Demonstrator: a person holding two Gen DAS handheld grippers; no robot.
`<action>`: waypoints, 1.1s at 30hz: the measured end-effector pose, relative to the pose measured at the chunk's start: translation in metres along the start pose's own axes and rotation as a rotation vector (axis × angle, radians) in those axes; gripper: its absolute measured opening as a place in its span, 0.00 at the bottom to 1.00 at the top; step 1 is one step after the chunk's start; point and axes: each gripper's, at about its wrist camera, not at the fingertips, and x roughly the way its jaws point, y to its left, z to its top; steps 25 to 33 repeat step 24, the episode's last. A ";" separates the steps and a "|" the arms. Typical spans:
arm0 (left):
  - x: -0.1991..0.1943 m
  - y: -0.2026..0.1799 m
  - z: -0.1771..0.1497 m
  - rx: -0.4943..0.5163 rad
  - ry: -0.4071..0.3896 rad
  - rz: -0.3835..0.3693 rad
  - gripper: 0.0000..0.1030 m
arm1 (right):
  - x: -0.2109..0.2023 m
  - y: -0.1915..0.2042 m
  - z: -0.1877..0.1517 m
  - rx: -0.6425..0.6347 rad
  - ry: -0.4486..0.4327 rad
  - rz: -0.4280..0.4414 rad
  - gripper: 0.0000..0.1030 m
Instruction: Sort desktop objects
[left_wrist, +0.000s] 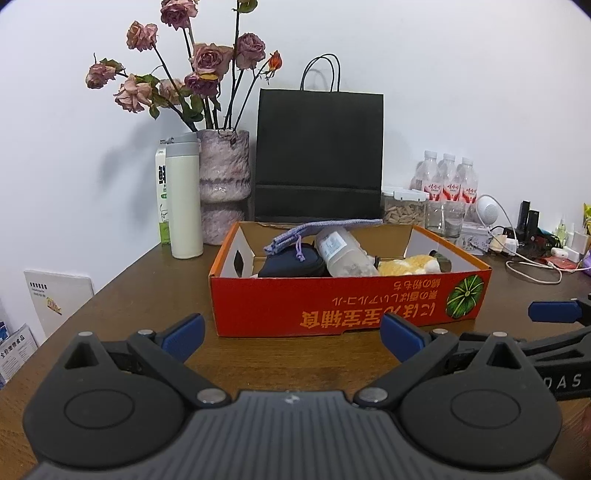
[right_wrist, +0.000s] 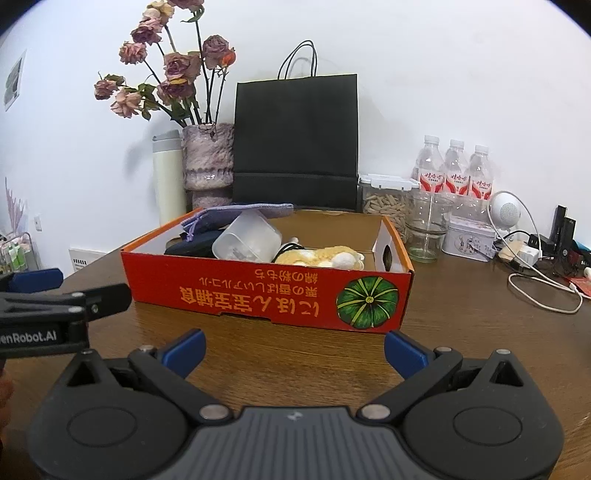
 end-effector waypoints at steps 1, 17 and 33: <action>0.000 0.000 0.000 0.002 0.001 0.001 1.00 | 0.000 0.000 0.000 0.003 -0.001 -0.001 1.00; 0.001 -0.004 -0.003 0.025 0.003 0.010 1.00 | -0.002 -0.002 -0.001 0.015 -0.011 0.000 1.00; 0.003 -0.003 -0.004 0.016 0.001 -0.004 1.00 | -0.002 -0.001 -0.002 0.015 -0.012 0.005 1.00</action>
